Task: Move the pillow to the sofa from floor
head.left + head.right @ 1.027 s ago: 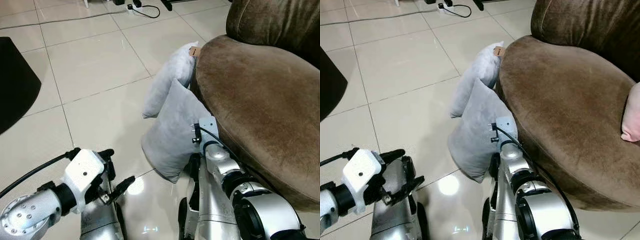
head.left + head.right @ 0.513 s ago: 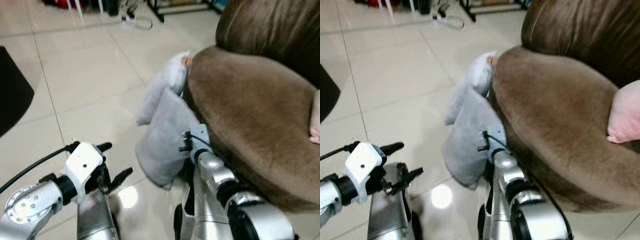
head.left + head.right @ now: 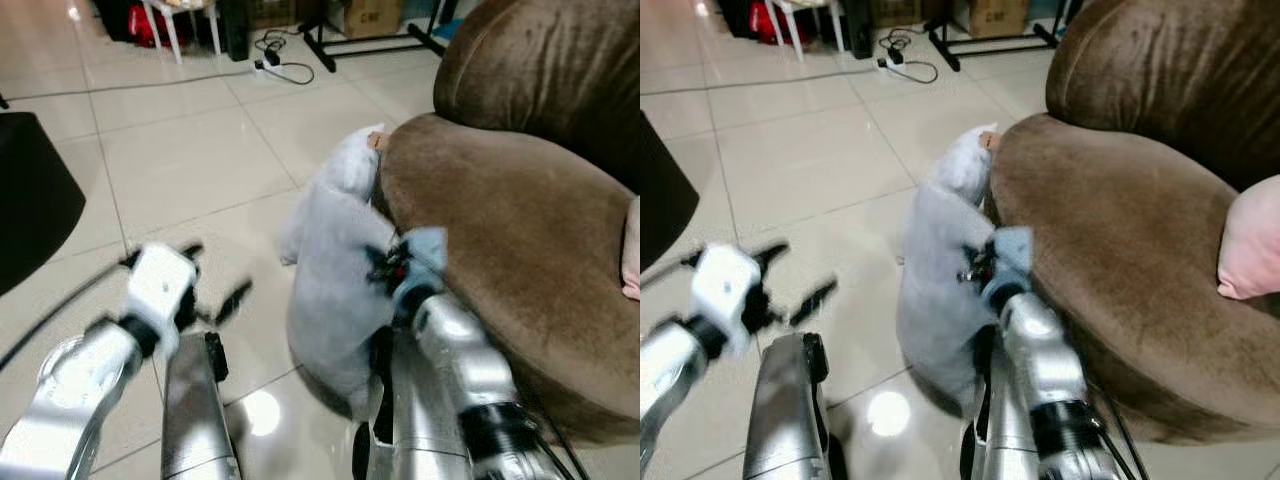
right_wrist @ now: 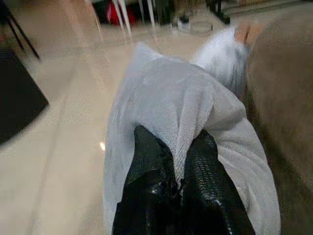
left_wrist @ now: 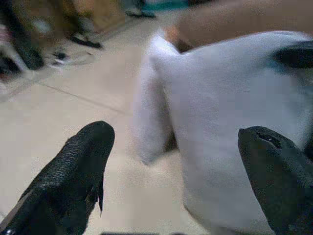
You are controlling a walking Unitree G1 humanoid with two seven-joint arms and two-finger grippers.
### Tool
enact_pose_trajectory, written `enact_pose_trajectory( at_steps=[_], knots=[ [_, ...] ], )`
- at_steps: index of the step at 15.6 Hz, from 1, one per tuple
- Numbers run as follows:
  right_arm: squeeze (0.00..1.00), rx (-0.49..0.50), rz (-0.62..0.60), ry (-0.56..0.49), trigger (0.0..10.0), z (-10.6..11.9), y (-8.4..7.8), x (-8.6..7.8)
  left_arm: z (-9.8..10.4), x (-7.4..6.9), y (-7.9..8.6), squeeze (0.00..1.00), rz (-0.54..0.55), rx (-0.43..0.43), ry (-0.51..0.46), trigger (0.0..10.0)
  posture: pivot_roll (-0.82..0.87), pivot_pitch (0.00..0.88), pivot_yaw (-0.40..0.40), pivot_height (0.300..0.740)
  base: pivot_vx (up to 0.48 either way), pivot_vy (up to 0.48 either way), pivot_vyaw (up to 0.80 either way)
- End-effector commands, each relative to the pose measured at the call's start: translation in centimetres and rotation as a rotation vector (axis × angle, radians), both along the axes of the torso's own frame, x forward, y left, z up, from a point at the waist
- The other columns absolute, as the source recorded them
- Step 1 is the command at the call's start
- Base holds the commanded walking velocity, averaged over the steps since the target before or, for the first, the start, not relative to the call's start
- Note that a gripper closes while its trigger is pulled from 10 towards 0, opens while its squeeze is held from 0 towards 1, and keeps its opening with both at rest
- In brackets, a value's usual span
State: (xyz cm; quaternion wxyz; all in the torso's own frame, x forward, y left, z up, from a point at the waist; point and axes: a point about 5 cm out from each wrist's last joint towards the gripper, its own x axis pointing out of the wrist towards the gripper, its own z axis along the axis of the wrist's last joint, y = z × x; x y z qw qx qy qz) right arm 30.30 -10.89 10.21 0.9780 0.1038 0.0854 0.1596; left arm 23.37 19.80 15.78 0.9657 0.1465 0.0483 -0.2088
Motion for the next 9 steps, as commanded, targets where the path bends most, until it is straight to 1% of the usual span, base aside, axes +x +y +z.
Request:
enact_pose_trajectory(
  at_steps=[1,2,3,4,5,6,7,8,9],
  knots=[
    [0.00,0.089,-0.029,-0.153,0.0,4.5,-0.6,0.2,0.4,0.6,0.7,0.00,0.063,-0.015,-0.032,10.0,-0.01,0.000,-0.047,0.445,0.000,0.000,0.00],
    [0.00,0.108,-0.054,-0.213,0.0,6.6,-1.2,0.0,0.7,1.2,0.7,0.00,0.082,-0.025,-0.060,10.0,-0.01,0.000,-0.047,0.445,0.000,0.000,0.00],
    [0.00,0.120,-0.111,-0.314,0.0,9.8,-2.5,-0.3,1.3,1.8,0.4,0.00,0.090,-0.036,-0.099,10.0,-0.01,0.000,-0.051,0.445,0.000,0.000,0.00],
    [0.00,0.130,-0.143,-0.367,0.0,11.4,-3.2,-0.3,1.6,2.2,0.1,0.00,0.088,-0.042,-0.115,10.0,-0.02,0.000,-0.047,0.445,0.000,0.000,0.00],
    [0.00,0.123,-0.215,-0.423,0.0,14.0,-4.7,0.0,1.9,2.7,-0.2,0.00,0.091,-0.052,-0.135,10.0,-0.04,0.000,-0.038,0.445,0.000,0.000,0.00],
    [0.00,0.105,-0.293,-0.478,9.8,16.7,-6.2,0.3,2.1,3.1,-0.6,0.00,0.090,-0.063,-0.151,10.0,-0.05,0.000,-0.030,0.445,0.000,0.000,0.00],
    [0.00,0.111,-0.339,-0.552,10.0,19.0,-7.1,0.4,2.4,3.7,-1.0,0.00,0.086,-0.073,-0.167,10.0,-0.05,0.000,-0.028,0.445,0.000,0.000,0.00],
    [0.00,0.119,-0.353,-0.593,10.0,19.9,-7.4,0.3,2.6,3.9,-1.2,0.00,0.083,-0.078,-0.175,10.0,-0.05,0.000,-0.028,0.445,0.000,0.000,0.00],
    [0.00,0.118,-0.420,-0.632,10.0,21.2,-8.1,0.2,3.0,4.3,-1.5,0.00,0.079,-0.086,-0.198,10.0,-0.06,0.000,-0.034,0.445,0.000,0.000,0.00]
  ],
)
